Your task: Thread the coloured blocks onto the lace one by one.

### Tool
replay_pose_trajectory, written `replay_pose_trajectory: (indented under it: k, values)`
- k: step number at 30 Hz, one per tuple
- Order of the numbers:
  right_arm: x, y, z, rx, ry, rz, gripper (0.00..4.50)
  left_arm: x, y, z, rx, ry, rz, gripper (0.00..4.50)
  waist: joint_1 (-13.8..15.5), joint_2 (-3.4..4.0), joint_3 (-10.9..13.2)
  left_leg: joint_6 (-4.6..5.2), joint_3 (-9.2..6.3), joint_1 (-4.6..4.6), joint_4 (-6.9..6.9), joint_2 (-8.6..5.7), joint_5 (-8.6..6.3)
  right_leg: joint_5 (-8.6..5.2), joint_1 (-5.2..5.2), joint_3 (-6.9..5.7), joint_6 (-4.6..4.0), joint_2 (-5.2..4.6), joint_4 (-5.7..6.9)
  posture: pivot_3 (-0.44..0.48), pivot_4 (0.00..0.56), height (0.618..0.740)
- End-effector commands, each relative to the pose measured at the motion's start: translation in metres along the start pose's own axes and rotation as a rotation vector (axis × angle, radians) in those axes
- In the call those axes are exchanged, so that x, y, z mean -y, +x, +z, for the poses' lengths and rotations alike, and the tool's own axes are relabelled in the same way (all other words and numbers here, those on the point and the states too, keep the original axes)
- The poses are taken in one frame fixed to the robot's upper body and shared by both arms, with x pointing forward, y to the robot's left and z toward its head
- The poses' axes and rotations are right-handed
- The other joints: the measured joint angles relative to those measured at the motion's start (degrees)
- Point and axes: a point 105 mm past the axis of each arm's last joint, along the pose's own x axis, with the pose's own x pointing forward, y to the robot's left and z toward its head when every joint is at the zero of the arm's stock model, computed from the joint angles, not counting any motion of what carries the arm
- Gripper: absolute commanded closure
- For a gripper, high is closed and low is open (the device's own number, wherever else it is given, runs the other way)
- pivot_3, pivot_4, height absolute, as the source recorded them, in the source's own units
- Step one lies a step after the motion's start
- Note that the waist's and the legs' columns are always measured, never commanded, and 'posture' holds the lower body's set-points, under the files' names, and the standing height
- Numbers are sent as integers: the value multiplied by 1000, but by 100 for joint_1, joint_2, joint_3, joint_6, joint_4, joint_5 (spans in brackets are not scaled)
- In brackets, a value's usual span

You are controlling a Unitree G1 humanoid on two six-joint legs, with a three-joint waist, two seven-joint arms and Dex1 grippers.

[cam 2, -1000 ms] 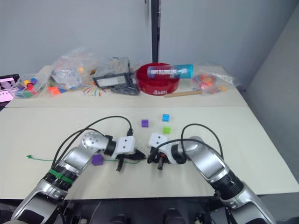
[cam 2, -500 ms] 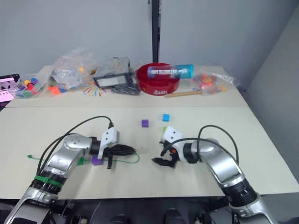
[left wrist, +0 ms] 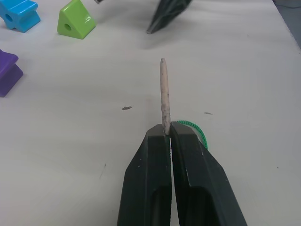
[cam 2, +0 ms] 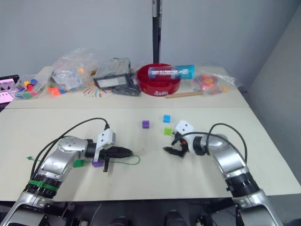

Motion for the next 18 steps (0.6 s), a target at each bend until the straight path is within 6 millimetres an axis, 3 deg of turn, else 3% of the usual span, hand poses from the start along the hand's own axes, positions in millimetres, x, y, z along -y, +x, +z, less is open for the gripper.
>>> replay_pose_trajectory:
  k: [1,12,18]
  values:
    - [8,4,9,45,-7,-42,41,-1,-5,11,9,57,10,4500,-8,0,0,0,0,0,0,0,0,0,0,0,0,0,0,0,150,731]
    - [24,13,9,83,25,-107,41,-2,-5,13,7,65,20,4500,-13,0,0,0,1,-1,0,-1,0,0,-1,1,0,-2,0,0,150,731]
    - [26,21,16,110,14,-52,41,-3,-5,14,8,66,27,4500,-15,1,0,0,2,0,0,-1,0,1,-1,1,0,-1,0,0,150,731]
